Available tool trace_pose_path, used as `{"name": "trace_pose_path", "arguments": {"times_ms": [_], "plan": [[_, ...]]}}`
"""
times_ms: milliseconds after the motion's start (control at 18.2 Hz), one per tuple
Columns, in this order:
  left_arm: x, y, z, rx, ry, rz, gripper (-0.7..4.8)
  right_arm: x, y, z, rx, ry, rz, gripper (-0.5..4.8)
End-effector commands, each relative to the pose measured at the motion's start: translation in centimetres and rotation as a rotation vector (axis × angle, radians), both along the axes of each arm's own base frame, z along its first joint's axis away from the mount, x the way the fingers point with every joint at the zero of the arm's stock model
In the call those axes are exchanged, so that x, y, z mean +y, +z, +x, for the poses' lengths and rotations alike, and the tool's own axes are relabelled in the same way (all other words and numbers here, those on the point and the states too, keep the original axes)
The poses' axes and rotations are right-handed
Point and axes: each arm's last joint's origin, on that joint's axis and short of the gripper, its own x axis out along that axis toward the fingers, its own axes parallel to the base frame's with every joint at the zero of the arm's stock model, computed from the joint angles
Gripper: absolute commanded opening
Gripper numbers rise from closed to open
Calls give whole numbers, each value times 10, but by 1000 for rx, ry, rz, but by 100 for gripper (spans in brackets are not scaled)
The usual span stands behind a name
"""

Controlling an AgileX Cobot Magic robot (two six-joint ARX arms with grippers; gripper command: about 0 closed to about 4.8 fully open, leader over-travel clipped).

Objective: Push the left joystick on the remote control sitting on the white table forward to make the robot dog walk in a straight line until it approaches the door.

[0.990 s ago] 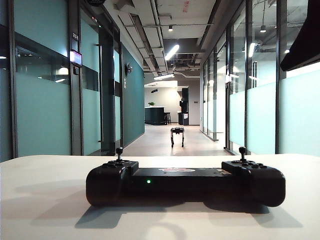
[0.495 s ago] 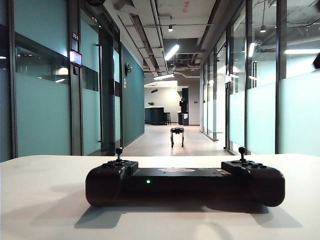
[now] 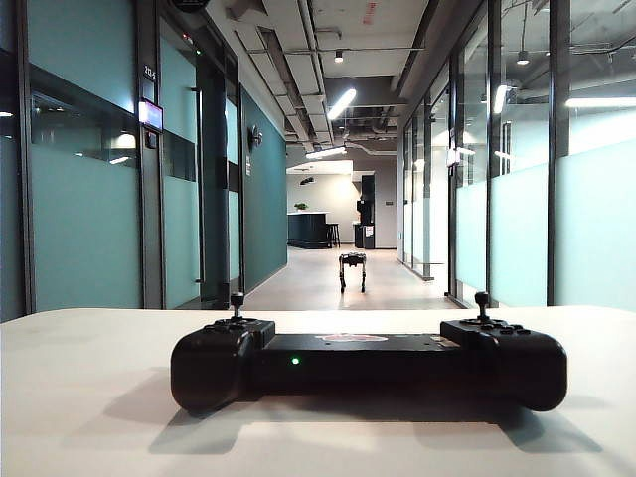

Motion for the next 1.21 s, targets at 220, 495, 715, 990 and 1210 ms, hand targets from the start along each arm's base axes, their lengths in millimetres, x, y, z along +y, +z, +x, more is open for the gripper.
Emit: {"name": "trace_pose_path", "arguments": {"times_ms": [220, 495, 715, 990, 1210], "plan": [[0, 2, 0, -11, -3, 2, -5, -2, -26, 3, -22, -31, 0, -5], [0, 2, 0, -11, -3, 2, -5, -2, -40, 4, -69, -30, 5, -5], [0, 2, 0, -11, -3, 2, -5, -1, -44, 5, -43, -2, 11, -5], [0, 2, 0, -11, -3, 2, -5, 1, -44, 5, -42, 71, 71, -5], [0, 2, 0, -11, -3, 2, -5, 0, -45, 5, -29, 65, 73, -5]]}}
